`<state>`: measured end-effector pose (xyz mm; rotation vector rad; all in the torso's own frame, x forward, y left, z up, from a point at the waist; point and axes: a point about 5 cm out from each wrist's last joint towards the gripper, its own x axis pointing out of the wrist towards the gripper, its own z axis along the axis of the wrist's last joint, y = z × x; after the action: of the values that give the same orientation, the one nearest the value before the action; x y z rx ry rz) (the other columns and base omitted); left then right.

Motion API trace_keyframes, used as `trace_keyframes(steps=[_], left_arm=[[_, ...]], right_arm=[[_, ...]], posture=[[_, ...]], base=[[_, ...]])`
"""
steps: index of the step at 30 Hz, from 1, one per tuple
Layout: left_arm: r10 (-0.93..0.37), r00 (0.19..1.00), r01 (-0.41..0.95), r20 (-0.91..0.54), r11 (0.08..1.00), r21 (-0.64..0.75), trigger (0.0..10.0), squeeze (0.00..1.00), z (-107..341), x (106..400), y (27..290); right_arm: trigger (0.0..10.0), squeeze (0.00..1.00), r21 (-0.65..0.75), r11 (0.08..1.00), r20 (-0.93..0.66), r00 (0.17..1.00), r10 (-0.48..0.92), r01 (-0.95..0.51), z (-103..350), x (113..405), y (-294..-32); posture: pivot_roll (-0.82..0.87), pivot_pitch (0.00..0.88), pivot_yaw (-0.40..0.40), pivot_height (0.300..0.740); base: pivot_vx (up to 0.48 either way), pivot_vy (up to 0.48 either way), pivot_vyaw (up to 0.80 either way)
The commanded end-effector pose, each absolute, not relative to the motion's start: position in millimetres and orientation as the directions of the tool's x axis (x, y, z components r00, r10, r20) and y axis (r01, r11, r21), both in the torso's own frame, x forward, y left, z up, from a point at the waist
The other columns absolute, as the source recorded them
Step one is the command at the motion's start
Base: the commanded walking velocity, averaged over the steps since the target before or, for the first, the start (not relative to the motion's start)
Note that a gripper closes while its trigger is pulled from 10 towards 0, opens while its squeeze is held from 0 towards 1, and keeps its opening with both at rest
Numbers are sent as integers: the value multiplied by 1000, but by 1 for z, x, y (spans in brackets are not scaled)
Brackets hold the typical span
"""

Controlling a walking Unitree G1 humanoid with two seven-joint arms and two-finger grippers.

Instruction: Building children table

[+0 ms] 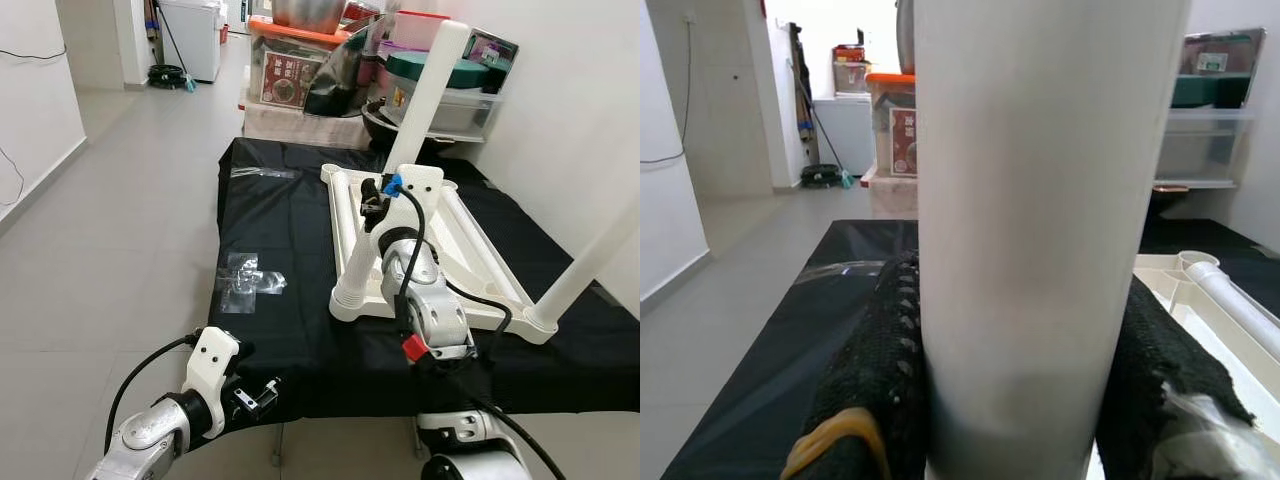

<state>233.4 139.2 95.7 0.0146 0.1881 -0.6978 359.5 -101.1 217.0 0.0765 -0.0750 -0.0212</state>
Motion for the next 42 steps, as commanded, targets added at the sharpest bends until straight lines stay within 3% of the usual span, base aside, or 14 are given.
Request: trace_keyframes(steps=[1,15,16,42], left_arm=[[-643,746,646,-173,762,-47,10000,0,95,235,134],[-643,746,645,-171,762,-50,10000,0,94,235,133],[-643,746,645,-172,762,-50,10000,0,94,235,134],[-645,743,648,-176,760,-49,10000,0,94,235,134]], right_arm=[[0,0,22,999,-154,987,-43,47,165,356,-107],[0,0,15,1000,-172,985,-24,27,164,358,-104],[10000,0,18,1000,-158,987,-17,20,169,359,-105],[10000,0,43,999,-108,994,-7,12,190,369,-114]], posture=[[43,0,-164,740],[43,0,-166,740],[40,0,-162,740],[38,0,-156,740]], base=[[0,0,0],[0,0,0],[0,0,0],[0,0,0]])
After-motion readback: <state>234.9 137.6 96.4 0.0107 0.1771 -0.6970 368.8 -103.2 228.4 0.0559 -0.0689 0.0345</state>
